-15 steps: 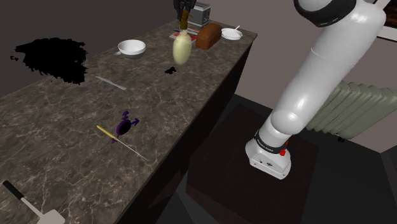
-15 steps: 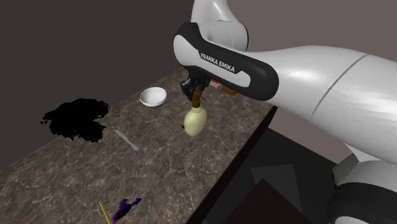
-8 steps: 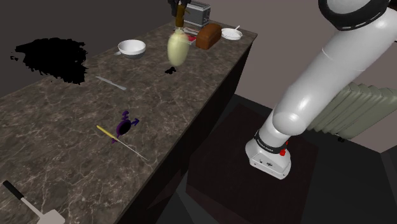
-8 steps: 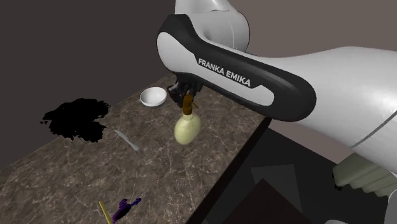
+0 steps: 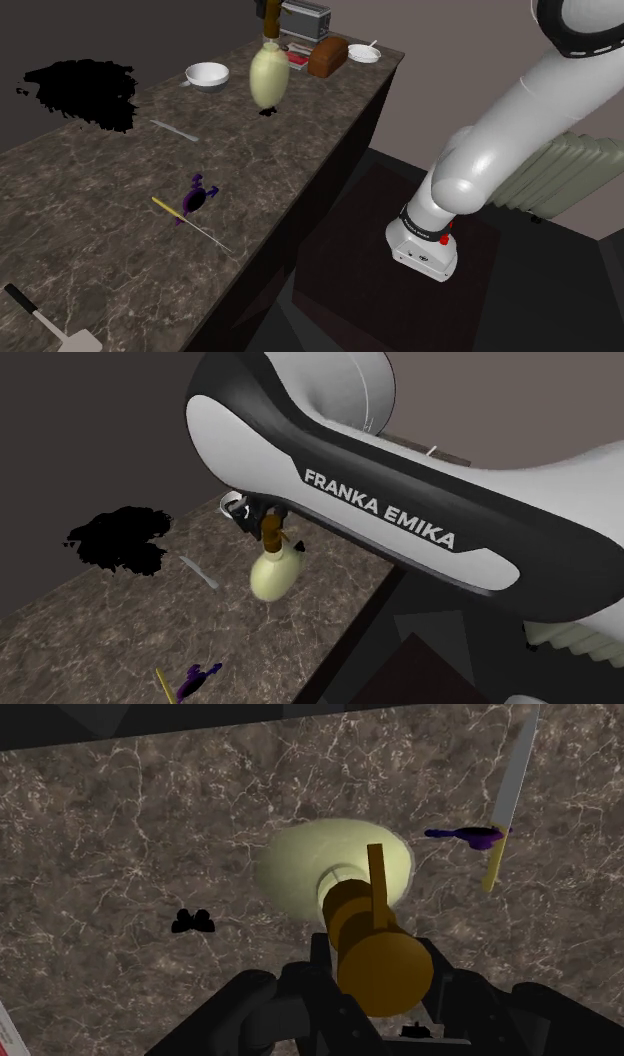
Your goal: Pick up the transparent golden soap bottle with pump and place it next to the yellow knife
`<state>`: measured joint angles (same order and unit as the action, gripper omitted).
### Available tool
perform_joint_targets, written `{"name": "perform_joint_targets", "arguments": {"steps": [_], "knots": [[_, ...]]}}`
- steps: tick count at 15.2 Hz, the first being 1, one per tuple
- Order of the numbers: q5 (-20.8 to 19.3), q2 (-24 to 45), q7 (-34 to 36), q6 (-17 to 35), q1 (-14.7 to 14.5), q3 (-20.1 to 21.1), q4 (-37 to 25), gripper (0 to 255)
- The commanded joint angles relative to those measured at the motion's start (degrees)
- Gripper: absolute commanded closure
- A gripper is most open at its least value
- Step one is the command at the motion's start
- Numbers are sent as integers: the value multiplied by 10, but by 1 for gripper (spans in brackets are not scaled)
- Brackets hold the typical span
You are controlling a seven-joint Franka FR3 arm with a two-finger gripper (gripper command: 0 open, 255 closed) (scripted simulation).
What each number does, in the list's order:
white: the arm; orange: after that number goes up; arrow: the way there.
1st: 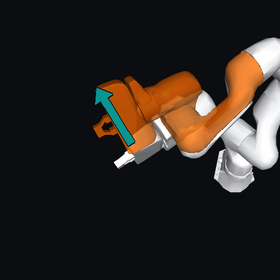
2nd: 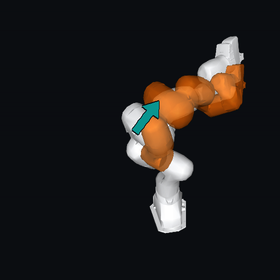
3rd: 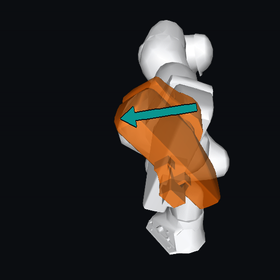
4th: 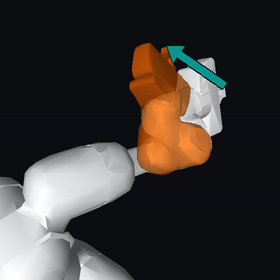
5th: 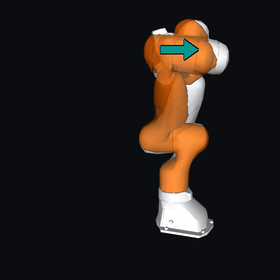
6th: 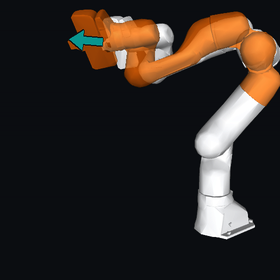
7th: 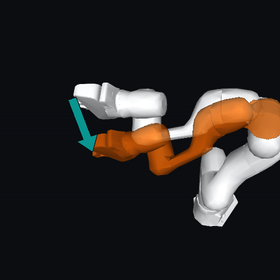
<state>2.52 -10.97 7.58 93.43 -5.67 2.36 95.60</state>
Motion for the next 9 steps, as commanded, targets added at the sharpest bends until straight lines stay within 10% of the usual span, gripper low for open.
{"name": "perform_joint_targets", "arguments": {"steps": [1, 9], "knots": [[0, -10, 23, -15, -8, 13, -7, 255], [-2, -17, 126, -80, -45, 77, -67, 255]]}}
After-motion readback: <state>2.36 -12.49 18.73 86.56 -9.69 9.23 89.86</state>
